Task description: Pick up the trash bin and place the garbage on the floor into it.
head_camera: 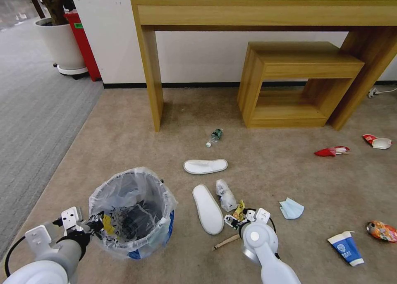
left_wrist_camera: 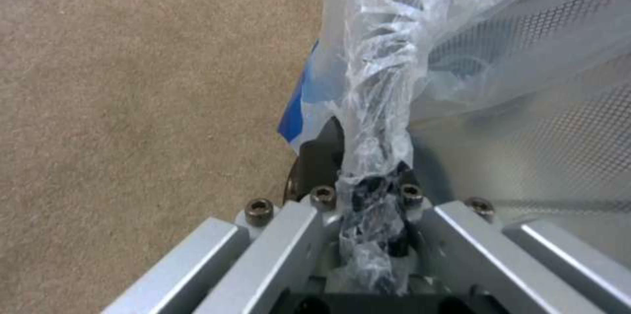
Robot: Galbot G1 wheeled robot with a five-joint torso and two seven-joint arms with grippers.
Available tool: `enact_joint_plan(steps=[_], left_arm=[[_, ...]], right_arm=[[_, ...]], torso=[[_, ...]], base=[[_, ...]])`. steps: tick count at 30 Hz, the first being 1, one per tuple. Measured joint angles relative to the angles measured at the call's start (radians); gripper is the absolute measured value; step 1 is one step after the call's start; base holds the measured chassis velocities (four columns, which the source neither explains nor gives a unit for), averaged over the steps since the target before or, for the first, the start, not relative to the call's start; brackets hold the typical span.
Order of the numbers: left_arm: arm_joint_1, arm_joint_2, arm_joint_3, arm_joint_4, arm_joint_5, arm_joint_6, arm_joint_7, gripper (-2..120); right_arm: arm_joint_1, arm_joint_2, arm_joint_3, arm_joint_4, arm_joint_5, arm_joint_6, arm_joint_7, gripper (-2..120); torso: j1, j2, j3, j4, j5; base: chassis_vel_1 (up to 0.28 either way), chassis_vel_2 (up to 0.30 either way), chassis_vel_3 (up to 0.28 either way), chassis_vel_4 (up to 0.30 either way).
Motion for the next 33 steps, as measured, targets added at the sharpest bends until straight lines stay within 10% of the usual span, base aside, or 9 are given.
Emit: enact_joint_plan(steps=[20,33], left_arm=[[0.003,-0.003,0.002,0.011,0.004,0.000,0.008,1],[0.015,-0.002,0.002,0.007,0.005,0.000,0.009,1]], right_arm=[[0.042,0.042,0.028,-0.156,-0.087,0.018,-0.033,91],[0.048,0.031,0.031,-0.185,-0.123,0.027,-0.055,39]], torso=[[0.000,0.000,0.000,0.0000,0.0000],[0.000,0.000,0.000,-0.0006,-0.0014]], base=[[0.000,0.000,0.000,0.000],[0.000,0.000,0.000,0.000]])
